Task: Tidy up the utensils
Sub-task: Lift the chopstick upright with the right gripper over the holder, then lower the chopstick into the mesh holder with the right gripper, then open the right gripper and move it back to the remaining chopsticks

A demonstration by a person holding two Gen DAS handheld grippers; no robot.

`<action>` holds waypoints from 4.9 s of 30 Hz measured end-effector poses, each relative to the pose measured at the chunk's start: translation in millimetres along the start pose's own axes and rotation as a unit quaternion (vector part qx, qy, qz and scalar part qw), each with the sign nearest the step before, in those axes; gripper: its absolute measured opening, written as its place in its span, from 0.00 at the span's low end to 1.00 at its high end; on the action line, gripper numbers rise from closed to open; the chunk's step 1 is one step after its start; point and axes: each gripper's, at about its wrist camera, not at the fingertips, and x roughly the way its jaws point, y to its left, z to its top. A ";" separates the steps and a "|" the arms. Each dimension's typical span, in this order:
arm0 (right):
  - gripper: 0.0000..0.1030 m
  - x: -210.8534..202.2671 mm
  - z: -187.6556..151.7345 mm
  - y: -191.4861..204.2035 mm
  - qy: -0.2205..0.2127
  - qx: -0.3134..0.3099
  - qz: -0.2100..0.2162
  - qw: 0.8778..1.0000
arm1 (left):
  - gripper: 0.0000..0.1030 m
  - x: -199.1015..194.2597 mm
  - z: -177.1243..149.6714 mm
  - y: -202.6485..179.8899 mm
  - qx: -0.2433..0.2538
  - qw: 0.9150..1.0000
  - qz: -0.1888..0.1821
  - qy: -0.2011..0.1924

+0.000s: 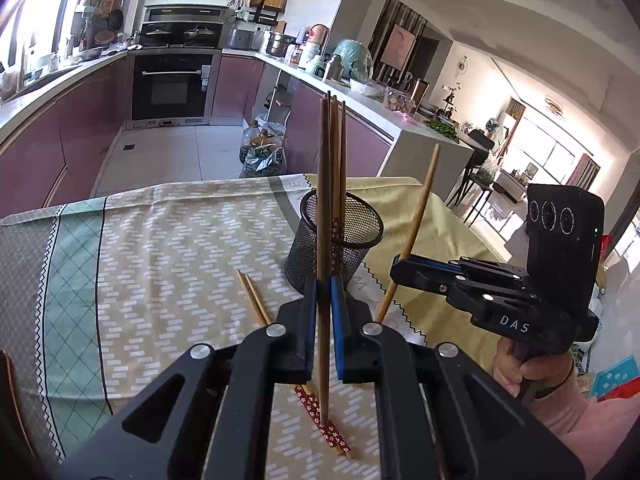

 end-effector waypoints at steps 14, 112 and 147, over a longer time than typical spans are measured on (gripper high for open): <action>0.06 -24.2 25.9 -4.6 -0.047 -0.014 -0.005 0.999 | 0.07 -2.2 28.7 -12.4 0.007 0.999 -0.010 -0.031; 0.27 -1.9 38.8 -31.9 -0.012 -0.021 -0.040 0.999 | 0.40 65.0 26.9 17.6 0.017 0.996 0.090 0.014; 0.36 92.1 -63.8 40.6 0.154 -0.084 -0.050 0.983 | 0.48 53.0 -70.7 64.9 -0.035 0.986 0.148 0.070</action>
